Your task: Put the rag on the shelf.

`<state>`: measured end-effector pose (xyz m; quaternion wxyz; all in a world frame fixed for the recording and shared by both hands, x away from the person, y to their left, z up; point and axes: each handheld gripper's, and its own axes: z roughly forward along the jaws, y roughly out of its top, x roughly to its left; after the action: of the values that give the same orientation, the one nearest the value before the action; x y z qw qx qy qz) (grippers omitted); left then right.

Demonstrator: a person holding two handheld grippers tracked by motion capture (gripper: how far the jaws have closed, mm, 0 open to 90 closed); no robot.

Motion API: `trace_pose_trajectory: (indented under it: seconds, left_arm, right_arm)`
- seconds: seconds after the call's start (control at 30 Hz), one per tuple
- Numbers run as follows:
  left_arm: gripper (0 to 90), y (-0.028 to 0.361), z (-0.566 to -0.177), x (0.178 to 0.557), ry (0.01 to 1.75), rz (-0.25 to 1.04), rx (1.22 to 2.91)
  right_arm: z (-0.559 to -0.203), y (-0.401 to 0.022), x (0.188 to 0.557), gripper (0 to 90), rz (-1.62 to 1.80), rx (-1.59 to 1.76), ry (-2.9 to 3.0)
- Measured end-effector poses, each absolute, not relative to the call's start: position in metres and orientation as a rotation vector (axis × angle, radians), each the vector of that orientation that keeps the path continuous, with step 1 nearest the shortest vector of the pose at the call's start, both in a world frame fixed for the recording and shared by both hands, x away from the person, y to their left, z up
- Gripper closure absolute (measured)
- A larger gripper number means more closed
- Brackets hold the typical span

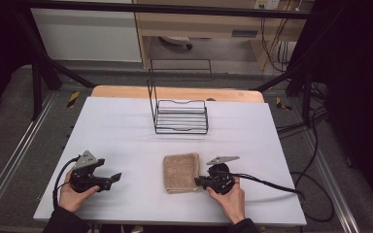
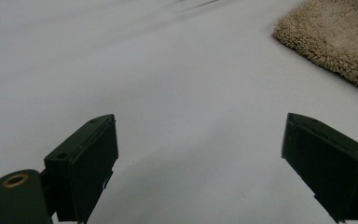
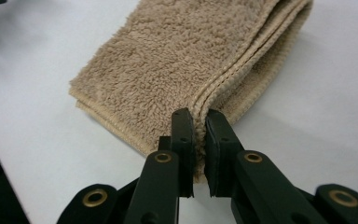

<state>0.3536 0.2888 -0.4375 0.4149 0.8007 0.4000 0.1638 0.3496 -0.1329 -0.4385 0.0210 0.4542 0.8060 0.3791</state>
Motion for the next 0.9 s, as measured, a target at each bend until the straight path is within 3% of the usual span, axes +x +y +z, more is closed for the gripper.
trace_pose_trajectory:
  seconds: [0.2, 0.3, 0.7, 0.9]
  left_arm:
    - [10.5, 0.287, -0.437, 0.353, 1.005, 0.408, 2.013]
    - [10.6, 0.284, -0.436, 0.352, 1.004, 0.409, 2.018]
    - [4.2, 0.258, -0.43, 0.352, 0.977, 0.381, 2.044]
    - [3.7, 0.239, -0.426, 0.353, 0.96, 0.372, 2.075]
  right_arm:
    - [-0.441, -0.132, 0.344, 81.5, 1.162, 1.427, 2.502]
    - [-0.441, -0.134, 0.345, 75.7, 1.161, 1.393, 2.5]
    - [-0.44, -0.16, 0.354, 27.6, 1.247, 1.203, 2.394]
    - [-0.441, -0.165, 0.36, 13.5, 1.244, 1.186, 2.386]
